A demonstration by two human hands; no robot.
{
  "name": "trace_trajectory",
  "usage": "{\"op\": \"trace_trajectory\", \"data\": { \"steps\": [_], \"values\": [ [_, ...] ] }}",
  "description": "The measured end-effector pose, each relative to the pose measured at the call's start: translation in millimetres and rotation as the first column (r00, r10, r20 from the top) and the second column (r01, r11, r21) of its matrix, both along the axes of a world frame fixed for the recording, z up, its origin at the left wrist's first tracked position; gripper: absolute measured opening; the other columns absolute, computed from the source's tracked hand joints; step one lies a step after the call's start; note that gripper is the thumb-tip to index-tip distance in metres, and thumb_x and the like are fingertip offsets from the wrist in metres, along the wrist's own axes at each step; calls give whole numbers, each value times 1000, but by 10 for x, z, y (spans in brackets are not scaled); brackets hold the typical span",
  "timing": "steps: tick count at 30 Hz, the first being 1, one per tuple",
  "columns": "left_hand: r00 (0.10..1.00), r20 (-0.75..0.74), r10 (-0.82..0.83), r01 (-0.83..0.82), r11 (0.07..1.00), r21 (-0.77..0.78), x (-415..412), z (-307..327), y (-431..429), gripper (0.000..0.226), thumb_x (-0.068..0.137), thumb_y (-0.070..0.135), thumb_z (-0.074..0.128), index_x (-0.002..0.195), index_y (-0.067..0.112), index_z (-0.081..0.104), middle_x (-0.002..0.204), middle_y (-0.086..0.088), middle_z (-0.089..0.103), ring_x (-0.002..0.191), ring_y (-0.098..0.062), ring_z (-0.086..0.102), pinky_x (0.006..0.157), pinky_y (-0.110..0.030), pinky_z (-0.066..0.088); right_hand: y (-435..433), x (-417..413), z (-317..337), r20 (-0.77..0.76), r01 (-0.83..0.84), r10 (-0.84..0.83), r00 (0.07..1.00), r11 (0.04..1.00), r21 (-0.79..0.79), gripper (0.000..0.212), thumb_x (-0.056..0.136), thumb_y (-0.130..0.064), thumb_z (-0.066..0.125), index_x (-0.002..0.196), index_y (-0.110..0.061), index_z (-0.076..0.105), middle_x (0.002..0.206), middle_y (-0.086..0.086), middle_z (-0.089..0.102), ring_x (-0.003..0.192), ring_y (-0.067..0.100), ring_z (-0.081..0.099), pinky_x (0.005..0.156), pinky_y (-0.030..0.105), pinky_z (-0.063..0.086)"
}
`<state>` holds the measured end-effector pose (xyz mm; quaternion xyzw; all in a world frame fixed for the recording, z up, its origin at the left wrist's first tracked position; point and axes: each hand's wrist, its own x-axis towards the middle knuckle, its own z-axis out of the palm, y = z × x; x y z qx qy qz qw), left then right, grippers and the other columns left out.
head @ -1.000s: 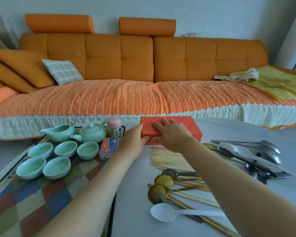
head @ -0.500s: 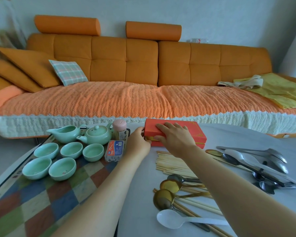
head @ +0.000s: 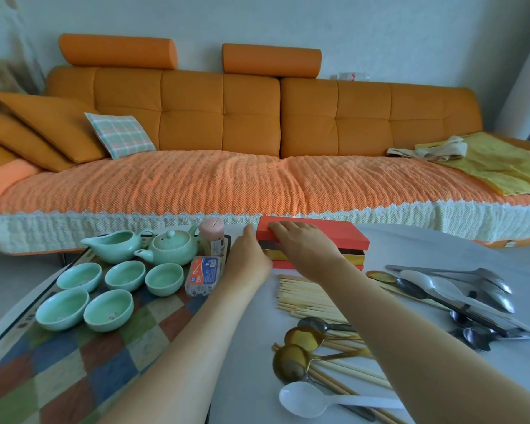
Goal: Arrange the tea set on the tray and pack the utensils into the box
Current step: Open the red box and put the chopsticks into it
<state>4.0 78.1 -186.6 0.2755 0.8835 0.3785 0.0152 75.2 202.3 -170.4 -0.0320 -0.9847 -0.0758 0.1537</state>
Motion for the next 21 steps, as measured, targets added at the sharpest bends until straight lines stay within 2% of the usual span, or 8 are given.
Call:
{"op": "trace_trajectory", "data": {
  "steps": [2,5,7,9,13,16,19,21],
  "values": [
    [996,-80,-49,50,999,11,19,61,-2,55,92,13,51,142,29,39,122,-7,53,110,-29,55,80,-36,45,-7,-5,13,-29,-24,25,999,1000,17,50,91,-6,59,138,-11,43,124,8,60,109,30,60,88,42,50],
    [985,-153,-81,96,991,90,30,156,-4,43,91,13,54,132,27,55,124,-3,53,114,-24,54,88,-31,42,47,17,22,-127,-31,34,991,999,24,49,79,5,65,125,-8,55,104,8,66,90,31,64,73,40,51],
    [981,-167,-98,121,983,135,33,211,-14,38,92,15,57,129,23,59,122,-2,54,112,-21,55,86,-27,39,90,72,66,-223,-10,21,975,999,50,41,72,11,67,109,-6,61,84,6,64,71,30,62,58,34,42],
    [975,-177,-133,156,980,126,21,260,-13,41,90,14,62,130,22,58,125,-2,53,114,-20,54,90,-26,39,149,150,155,-319,5,7,948,999,37,36,66,14,68,95,-7,62,73,4,61,61,29,59,53,29,32],
    [948,-241,-206,240,964,118,51,330,8,55,89,11,66,140,25,50,130,0,49,116,-17,54,93,-24,39,328,313,288,-481,-2,0,877,1000,-4,37,62,16,70,89,-7,62,69,2,60,59,27,57,48,27,37],
    [931,-284,-231,277,951,137,101,344,72,61,90,12,68,144,25,45,134,1,45,116,-14,52,94,-21,38,441,456,344,-557,-79,74,827,997,15,29,70,11,70,94,-6,66,76,3,65,66,27,63,55,31,48],
    [903,-376,-207,287,942,171,164,422,179,46,91,20,68,135,25,55,125,5,50,109,-14,56,89,-23,43,496,613,401,-615,-147,146,774,988,50,21,81,6,60,97,-5,68,77,3,66,67,25,63,54,31,49],
    [873,-465,-145,281,930,238,232,539,241,30,92,19,67,121,22,63,114,6,53,94,-14,59,81,-27,50,541,701,442,-667,-175,131,734,985,1,20,87,-2,50,97,-4,67,77,4,66,64,25,62,49,33,50]
  ]
}}
